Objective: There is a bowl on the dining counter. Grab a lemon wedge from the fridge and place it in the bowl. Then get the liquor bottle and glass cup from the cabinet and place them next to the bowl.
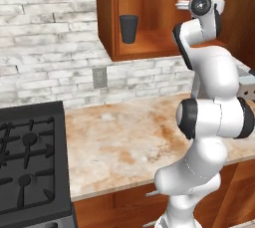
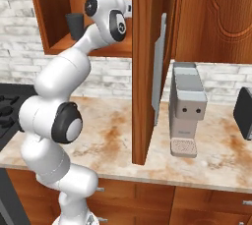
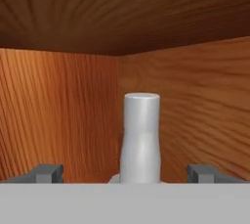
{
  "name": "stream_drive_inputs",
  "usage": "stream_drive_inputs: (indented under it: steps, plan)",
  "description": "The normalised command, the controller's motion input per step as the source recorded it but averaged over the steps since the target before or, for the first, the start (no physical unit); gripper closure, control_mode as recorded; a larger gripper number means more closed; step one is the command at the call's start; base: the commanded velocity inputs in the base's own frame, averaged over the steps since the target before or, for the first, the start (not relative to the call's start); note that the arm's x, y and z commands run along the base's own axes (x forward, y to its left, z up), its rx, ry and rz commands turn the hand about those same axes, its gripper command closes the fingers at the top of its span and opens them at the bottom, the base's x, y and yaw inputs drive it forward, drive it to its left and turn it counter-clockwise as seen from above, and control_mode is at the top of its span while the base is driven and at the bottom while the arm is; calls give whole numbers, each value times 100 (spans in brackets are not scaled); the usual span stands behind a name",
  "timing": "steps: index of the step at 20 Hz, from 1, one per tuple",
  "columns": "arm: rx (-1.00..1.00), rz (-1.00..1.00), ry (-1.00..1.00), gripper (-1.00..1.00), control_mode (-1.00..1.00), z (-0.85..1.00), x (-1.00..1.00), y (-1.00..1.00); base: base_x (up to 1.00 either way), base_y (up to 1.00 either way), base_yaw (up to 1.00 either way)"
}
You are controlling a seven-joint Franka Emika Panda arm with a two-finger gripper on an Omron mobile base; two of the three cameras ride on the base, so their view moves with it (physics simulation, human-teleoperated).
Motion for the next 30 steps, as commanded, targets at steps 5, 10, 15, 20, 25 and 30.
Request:
stream_drive_inputs:
  steps: [5,10,15,20,25,30]
  plan:
    - [3,4,0,-100,-100,0,10,-20,0,0,0]
    - [2,4,0,100,-100,0,10,-18,0,0,0]
    - [0,1,0,100,-100,0,5,-5,0,0,0]
    - [0,0,0,100,-100,0,1,0,0,0,0]
    - [0,0,3,100,-100,0,0,0,0,0,0]
    - [0,0,0,100,-100,-3,-4,0,0,0,0]
